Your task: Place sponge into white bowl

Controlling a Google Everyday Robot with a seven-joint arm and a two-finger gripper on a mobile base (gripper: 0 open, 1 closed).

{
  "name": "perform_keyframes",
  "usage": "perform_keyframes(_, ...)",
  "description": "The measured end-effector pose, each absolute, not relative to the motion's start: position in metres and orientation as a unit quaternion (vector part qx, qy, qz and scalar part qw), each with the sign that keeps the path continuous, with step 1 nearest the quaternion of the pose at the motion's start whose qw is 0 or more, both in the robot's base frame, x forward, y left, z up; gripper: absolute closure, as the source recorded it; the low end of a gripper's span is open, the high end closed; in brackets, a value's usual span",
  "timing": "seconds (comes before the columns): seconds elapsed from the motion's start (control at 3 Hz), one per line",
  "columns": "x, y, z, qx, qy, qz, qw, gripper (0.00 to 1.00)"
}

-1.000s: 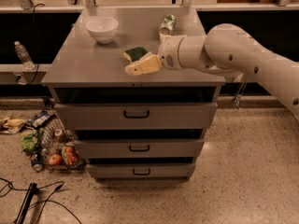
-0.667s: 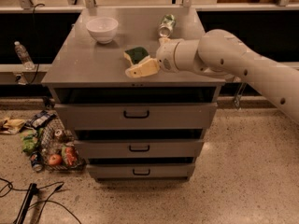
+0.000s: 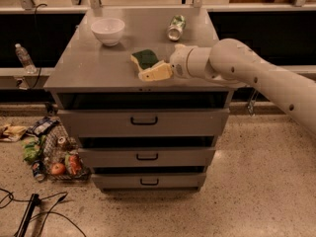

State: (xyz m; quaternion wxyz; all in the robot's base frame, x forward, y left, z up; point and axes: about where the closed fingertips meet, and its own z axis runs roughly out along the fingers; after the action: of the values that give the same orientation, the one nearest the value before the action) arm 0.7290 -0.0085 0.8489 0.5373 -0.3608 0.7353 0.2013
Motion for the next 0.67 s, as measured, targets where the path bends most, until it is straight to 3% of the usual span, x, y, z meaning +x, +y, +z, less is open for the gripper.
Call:
perform_keyframes(0.33,0.732,-0.004,0.844,-0.363,0.733,0.216,0.533,0.00)
perform_keyframes(0.67,0.731,0.008,0.843,-0.370,0.729,0.232,0.527,0.18)
